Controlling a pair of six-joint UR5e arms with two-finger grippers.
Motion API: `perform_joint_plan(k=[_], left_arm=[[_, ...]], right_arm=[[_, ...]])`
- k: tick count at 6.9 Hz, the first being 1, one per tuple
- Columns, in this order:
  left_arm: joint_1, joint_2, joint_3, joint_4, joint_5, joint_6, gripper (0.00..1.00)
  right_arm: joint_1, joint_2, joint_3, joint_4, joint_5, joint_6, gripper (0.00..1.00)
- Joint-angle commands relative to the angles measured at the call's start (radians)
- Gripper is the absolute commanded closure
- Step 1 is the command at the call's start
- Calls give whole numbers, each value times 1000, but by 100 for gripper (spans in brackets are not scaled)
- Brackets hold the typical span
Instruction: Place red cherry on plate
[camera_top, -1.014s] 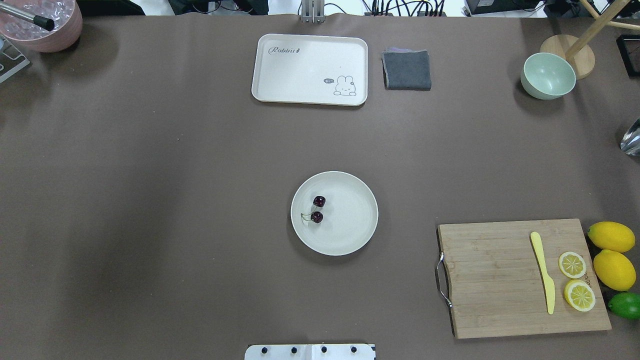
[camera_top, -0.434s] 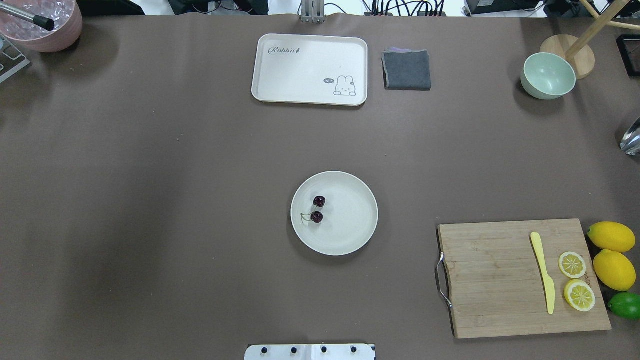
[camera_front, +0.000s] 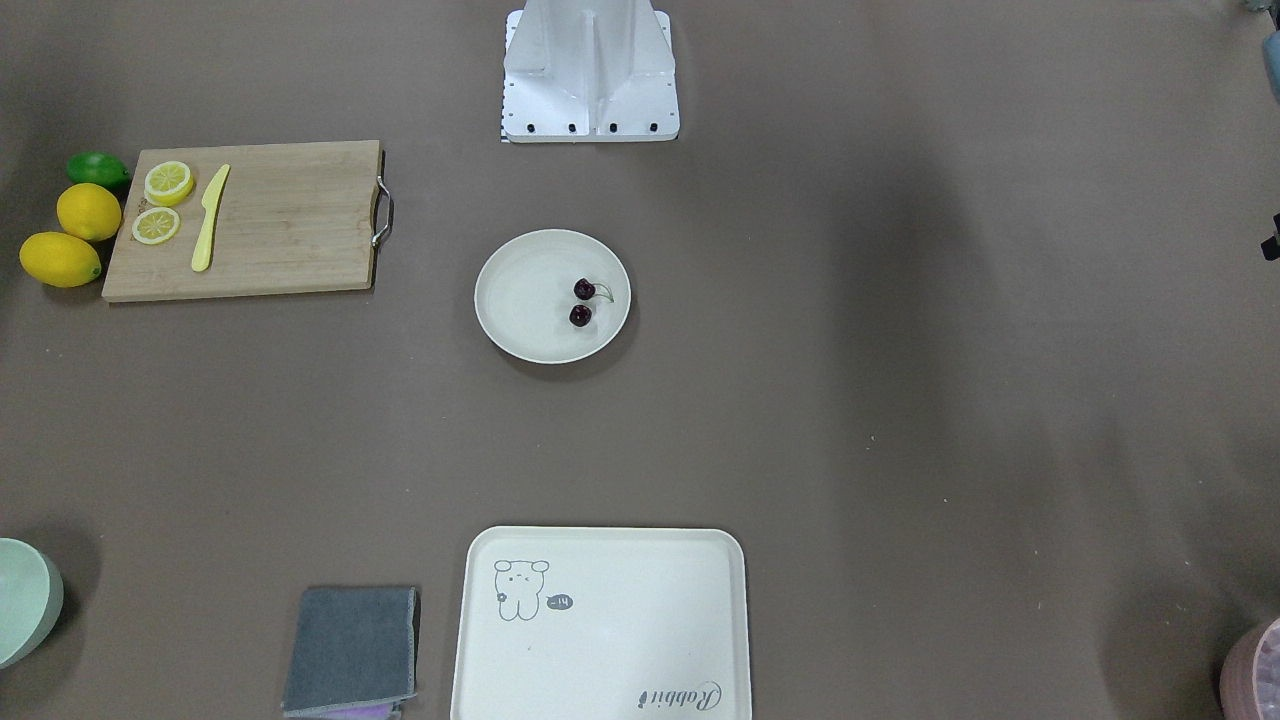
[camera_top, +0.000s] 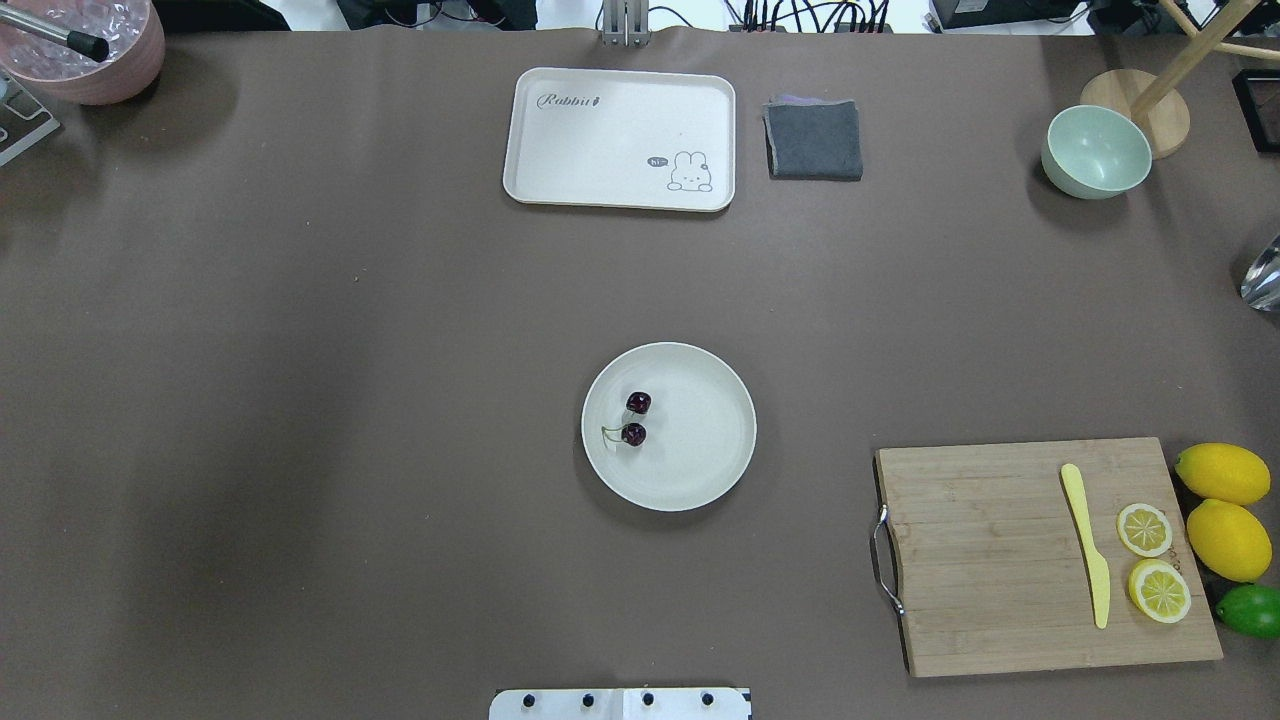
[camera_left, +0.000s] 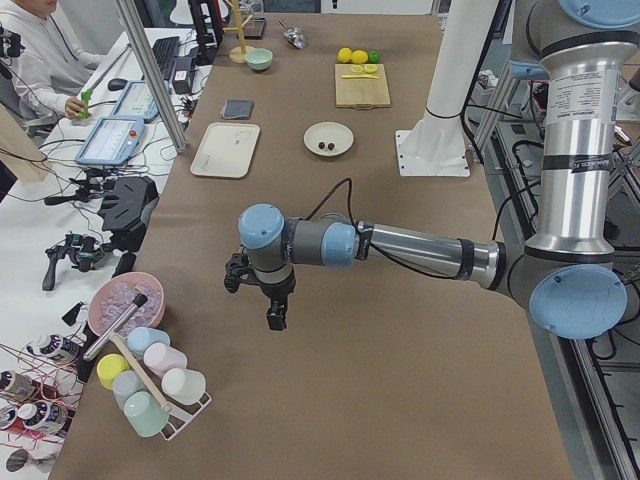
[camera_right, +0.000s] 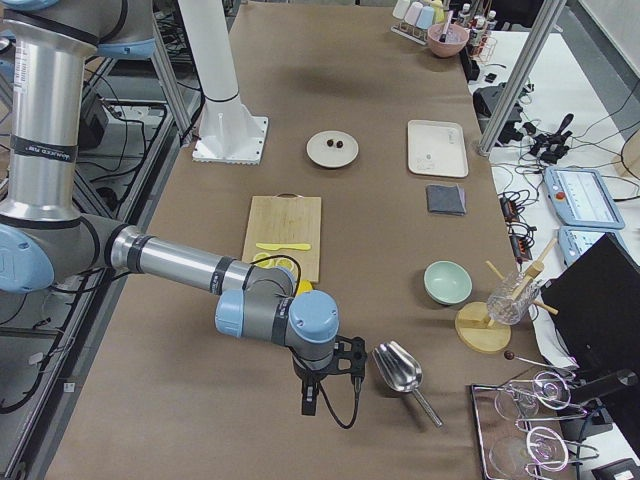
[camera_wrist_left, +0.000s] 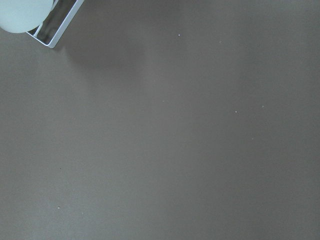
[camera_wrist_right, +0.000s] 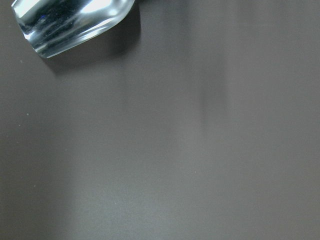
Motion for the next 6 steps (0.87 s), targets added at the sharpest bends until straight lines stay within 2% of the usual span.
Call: perform_joint_plan(k=[1, 6], left_arm=[[0, 4, -2, -1, 0, 0, 2], [1, 4, -4, -1, 0, 0, 2]], right_arm=[[0, -5, 5, 2, 2, 3, 0], [0, 0, 21, 3, 2, 3, 0]])
